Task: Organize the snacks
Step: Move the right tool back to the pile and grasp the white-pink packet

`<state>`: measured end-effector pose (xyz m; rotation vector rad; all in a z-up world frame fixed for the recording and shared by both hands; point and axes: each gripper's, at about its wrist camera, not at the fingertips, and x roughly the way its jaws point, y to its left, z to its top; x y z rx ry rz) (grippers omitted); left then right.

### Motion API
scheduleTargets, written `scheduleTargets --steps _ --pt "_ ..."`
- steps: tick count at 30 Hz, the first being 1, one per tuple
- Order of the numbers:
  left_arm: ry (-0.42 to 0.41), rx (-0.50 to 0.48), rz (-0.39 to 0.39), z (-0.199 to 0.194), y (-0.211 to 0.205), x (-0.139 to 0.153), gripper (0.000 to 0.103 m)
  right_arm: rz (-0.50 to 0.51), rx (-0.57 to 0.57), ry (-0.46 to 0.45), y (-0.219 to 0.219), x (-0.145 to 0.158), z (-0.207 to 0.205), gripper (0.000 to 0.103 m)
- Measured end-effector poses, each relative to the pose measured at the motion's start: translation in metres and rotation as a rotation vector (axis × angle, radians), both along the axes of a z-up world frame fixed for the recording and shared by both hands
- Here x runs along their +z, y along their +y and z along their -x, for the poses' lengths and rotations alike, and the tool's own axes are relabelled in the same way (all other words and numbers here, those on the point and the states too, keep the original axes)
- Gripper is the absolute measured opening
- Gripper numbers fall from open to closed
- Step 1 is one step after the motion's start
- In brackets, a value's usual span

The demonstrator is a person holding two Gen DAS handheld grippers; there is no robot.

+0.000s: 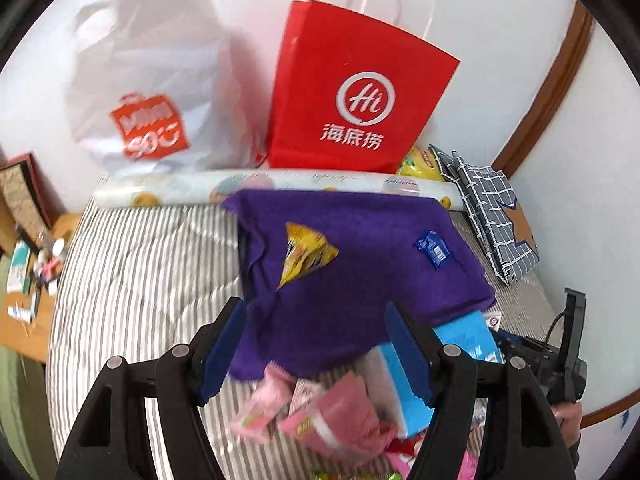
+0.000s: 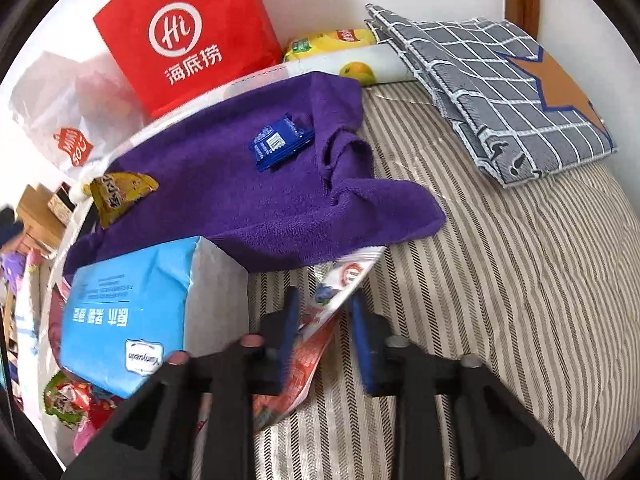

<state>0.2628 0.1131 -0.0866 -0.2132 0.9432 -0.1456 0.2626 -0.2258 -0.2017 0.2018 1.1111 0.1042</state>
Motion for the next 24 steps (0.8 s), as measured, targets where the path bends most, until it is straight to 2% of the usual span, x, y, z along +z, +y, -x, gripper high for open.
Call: scheduleTargets --steps 5,8,18,24 --pt "0.011 0.022 0.025 0.025 0.004 -0.008 0.07 -0.024 0.006 -0.05 -0.011 0.025 0.018 0.018" --pt "0.009 0.018 0.035 0.039 0.0 -0.011 0.07 -0.018 0.009 -0.066 -0.02 0.04 0.029 0.012" --pt "0.007 -0.003 0.06 0.072 -0.014 -0.016 0.07 0.0 0.011 -0.128 -0.038 0.079 0.075 0.005" --pt "-0.003 -0.01 0.07 0.085 -0.018 -0.015 0.07 0.008 0.032 -0.157 -0.036 0.099 0.092 0.005"
